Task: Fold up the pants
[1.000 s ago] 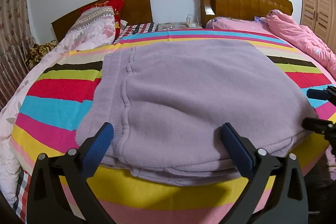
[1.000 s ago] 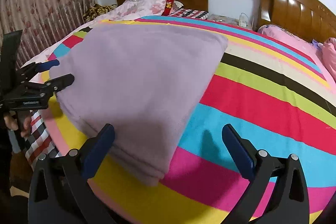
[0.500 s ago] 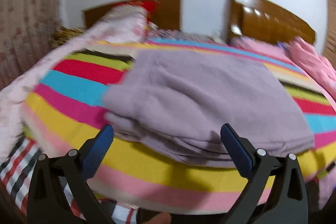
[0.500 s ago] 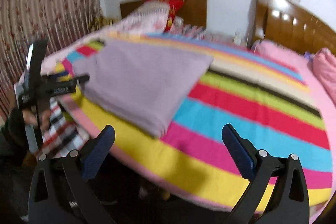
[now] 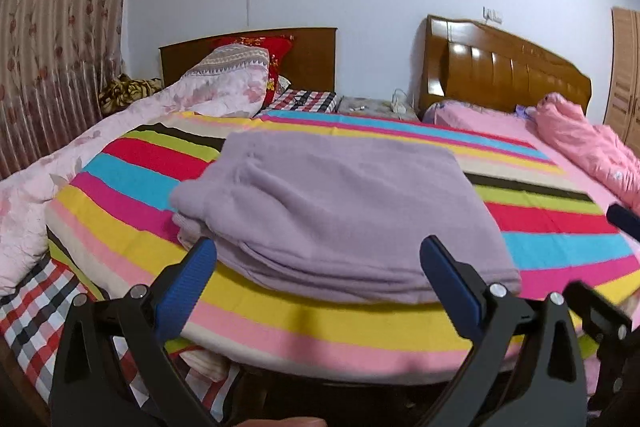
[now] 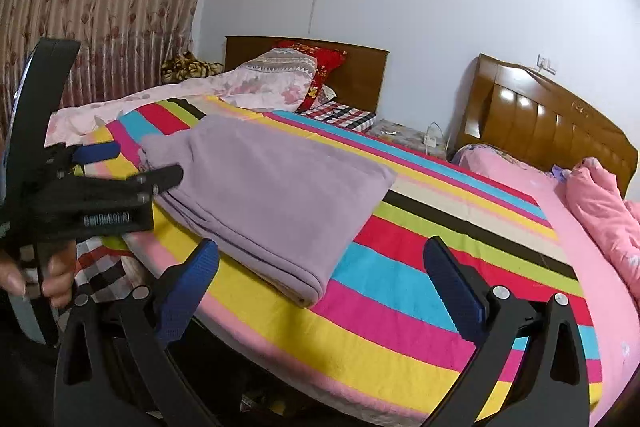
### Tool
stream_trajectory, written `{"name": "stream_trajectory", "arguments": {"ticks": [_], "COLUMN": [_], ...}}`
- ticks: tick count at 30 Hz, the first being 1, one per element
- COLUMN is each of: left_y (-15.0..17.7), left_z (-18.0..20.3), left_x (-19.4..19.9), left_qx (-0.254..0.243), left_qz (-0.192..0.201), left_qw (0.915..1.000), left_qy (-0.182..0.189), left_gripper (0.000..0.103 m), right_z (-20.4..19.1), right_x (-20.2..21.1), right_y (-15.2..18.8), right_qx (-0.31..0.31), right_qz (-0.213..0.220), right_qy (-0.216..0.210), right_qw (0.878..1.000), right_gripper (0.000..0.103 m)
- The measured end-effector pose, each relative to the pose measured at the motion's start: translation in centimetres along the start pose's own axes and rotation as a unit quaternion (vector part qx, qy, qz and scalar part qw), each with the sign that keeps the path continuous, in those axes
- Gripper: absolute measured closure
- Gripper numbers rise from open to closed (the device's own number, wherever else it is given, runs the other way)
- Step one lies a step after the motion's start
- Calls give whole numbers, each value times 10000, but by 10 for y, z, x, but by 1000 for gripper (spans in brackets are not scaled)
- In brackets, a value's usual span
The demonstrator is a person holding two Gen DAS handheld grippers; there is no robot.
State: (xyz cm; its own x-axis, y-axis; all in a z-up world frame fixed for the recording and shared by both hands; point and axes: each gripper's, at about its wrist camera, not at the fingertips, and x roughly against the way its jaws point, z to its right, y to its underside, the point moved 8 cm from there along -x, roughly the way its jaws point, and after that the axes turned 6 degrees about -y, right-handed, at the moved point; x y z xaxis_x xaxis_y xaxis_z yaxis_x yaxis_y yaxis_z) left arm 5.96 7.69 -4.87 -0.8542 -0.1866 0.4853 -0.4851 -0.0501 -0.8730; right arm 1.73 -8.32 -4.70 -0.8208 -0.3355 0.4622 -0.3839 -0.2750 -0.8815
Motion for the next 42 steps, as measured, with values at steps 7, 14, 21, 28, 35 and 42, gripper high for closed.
{"name": "stream_trajectory", "arguments": {"ticks": [7,14,21,28,35,42], "left_y": [-4,-7,-7,-7,-7,-6], "left_z": [-4,-4,-1,0,0,-1], "left_x": [6,9,11,9,9,8], "left_qx": [-15,-157,-290,-315,-318,-313], "left_qz": [287,406,472,473,465,453], "left_qw": [9989,9979,9971,9971,9971,9972], "left_qy": [-378,-488,-530,-513,-511,-508], "left_gripper": [1,1,1,1,1,1], "right_z": [18,20,20,21,21,22], "right_x": [-8,-12,-15,-16,-18,-17], "right_y": [10,14,17,20,23,23], "right_qx": [-444,-525,-562,-607,-645,-645], "right_qz": [-100,-187,-241,-276,-327,-329], "right_qy": [68,34,6,-10,-31,-33], "right_qw": [9989,9984,9981,9978,9974,9974], "right_gripper": [4,4,4,4,4,4]}}
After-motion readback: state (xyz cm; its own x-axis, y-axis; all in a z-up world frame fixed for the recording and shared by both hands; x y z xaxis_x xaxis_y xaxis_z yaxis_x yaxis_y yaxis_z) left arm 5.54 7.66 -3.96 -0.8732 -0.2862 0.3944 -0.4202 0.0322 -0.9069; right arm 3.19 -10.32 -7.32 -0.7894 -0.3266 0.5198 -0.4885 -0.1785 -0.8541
